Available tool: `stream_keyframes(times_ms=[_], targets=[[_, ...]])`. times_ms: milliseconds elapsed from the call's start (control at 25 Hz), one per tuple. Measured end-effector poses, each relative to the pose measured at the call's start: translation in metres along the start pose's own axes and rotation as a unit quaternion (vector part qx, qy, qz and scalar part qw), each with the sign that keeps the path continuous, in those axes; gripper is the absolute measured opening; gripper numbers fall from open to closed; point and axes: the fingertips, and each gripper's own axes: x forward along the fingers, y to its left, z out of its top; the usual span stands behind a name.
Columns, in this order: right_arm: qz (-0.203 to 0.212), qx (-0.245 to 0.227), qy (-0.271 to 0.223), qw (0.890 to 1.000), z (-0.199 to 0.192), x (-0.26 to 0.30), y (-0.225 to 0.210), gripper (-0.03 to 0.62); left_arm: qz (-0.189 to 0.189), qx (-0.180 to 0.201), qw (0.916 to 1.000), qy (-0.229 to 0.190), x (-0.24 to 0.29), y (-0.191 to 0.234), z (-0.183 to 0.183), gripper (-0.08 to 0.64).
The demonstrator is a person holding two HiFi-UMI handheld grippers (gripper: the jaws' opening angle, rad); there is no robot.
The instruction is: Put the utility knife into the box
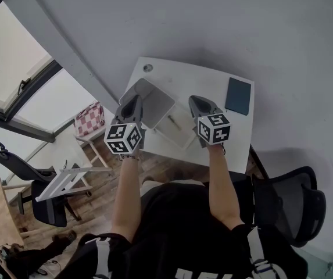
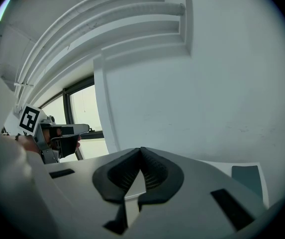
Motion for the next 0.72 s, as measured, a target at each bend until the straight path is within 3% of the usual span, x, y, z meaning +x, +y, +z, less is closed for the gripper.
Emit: stream_keyframes(times_ms=[720], targets=[[0.006,-0.003,0.012,1.000,-0.0057,0.0062,0.0029,0.012,0.000,0.007,1.0000,0.004,0.0008,0.0044,0.0007,0.026]])
